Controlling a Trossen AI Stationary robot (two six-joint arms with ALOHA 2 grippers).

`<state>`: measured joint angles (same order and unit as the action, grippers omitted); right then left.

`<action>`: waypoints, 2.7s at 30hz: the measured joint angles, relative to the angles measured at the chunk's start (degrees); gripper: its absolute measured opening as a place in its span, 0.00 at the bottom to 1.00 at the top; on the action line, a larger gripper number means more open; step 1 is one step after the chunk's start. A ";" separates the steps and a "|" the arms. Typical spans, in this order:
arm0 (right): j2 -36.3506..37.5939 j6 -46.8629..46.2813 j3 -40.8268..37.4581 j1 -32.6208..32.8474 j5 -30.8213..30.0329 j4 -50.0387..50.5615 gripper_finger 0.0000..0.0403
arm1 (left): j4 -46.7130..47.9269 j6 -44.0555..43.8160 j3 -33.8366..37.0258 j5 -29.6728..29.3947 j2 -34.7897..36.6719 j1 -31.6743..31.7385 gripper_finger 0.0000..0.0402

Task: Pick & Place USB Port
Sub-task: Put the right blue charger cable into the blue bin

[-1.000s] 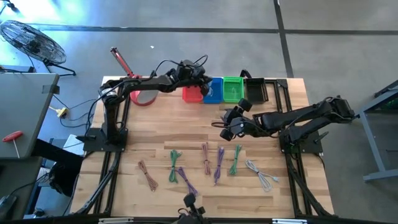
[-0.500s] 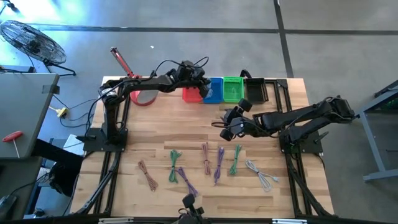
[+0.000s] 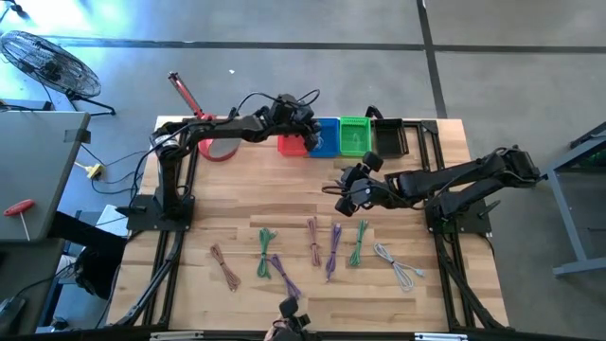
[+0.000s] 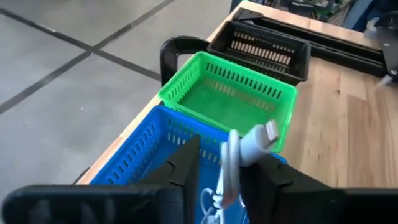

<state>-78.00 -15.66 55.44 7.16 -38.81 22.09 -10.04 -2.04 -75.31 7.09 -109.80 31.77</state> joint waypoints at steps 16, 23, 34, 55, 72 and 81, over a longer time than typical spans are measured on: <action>0.00 -0.44 -0.02 0.00 -0.19 -0.02 0.41 | -2.65 -1.71 0.00 1.82 0.00 0.02 0.45; 0.00 -0.60 -0.01 0.00 -0.19 -0.02 0.41 | -3.03 -1.71 0.00 2.97 0.00 0.02 0.45; 0.00 -0.85 -0.02 0.00 -0.15 0.36 0.41 | -6.85 -2.73 0.00 4.53 -0.02 -0.02 0.45; 0.00 -2.13 -0.01 0.00 -0.09 2.40 0.41 | -3.03 -0.78 -0.02 10.11 1.50 -0.08 0.45; 0.00 -2.32 -0.01 0.00 -1.33 2.95 0.41 | 34.88 14.06 -0.09 -22.33 10.97 0.11 0.44; 0.00 -2.43 -0.01 -0.02 -1.33 2.95 0.41 | 39.07 15.82 -0.07 -25.71 10.97 0.11 0.44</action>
<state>-78.00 -18.09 55.42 7.14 -40.14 25.04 29.02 13.78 -75.37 -18.62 -98.83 31.88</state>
